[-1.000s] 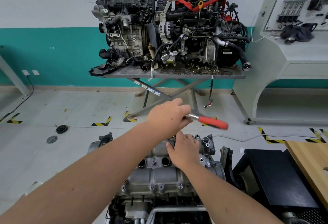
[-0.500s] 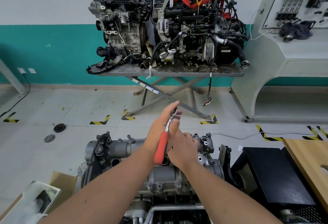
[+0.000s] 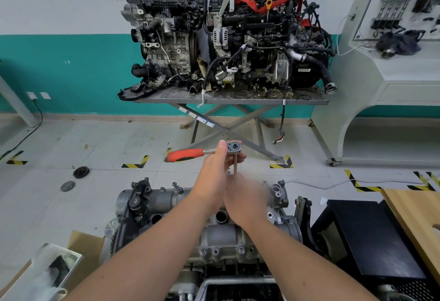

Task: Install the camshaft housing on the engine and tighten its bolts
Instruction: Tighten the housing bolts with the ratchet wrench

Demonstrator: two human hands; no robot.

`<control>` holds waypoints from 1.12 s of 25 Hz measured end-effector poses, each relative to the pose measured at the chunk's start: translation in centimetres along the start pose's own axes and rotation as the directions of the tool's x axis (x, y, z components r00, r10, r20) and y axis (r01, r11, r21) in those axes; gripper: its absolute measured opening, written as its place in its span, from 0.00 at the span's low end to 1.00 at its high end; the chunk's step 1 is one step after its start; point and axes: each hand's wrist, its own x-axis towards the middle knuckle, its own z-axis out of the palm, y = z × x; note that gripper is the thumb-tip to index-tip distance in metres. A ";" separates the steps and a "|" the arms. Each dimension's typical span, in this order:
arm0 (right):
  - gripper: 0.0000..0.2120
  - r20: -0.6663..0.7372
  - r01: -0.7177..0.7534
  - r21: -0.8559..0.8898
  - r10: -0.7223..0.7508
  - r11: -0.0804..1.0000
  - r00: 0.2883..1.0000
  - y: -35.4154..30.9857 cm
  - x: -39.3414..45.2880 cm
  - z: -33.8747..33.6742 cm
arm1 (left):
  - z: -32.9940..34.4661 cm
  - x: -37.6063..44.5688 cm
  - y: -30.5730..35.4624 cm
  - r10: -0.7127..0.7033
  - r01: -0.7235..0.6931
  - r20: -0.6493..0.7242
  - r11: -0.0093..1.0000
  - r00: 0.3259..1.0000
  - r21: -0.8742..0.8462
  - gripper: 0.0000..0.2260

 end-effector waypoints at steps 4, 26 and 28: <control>0.27 -0.001 0.003 0.018 -0.003 1.000 1.000 -0.1 0.1 0.0 | -0.8 -0.1 0.8 -0.008 0.004 0.057 0.997 0.998 0.071 0.19; 0.25 0.016 0.022 0.029 -0.023 0.999 1.000 -0.1 -0.2 -0.4 | 1.2 1.8 5.3 0.134 -0.362 0.397 -0.227 0.908 0.904 0.15; 0.22 0.000 0.020 0.024 -0.020 1.000 1.000 -0.1 -0.1 -0.2 | 0.6 1.5 4.6 0.170 -0.382 0.460 -0.352 0.872 0.855 0.15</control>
